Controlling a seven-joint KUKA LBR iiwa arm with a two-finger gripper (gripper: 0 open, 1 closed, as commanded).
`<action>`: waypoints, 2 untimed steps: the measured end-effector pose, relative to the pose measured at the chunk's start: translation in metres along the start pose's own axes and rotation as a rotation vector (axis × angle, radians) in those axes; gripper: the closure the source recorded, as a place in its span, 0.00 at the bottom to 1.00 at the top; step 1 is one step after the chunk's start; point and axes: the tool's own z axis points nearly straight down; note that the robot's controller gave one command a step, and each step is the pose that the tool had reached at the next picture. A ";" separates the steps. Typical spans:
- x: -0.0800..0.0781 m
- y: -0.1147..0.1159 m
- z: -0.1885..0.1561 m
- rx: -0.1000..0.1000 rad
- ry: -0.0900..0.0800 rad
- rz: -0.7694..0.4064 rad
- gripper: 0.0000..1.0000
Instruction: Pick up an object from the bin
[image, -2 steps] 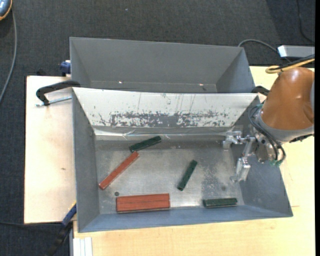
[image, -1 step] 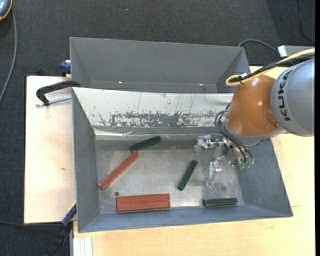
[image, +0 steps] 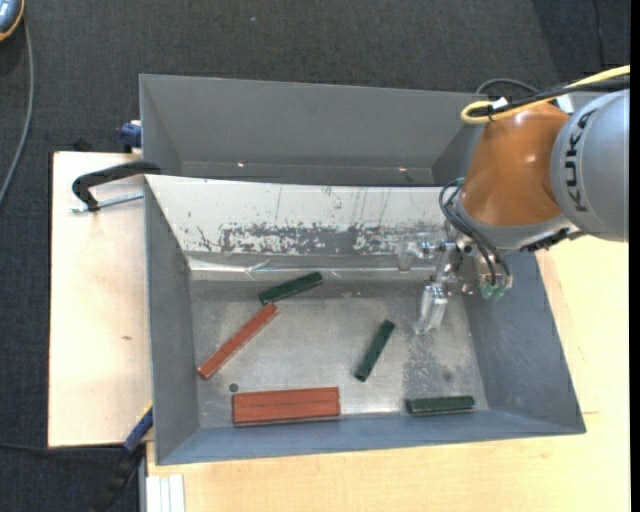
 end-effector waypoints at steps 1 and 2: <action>0.026 0.046 0.016 0.000 0.002 -0.246 0.00; 0.018 0.065 0.058 -0.001 0.003 -0.533 0.00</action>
Offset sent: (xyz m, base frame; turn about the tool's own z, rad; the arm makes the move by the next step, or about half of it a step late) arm -0.0203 0.0642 -0.0599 -0.5339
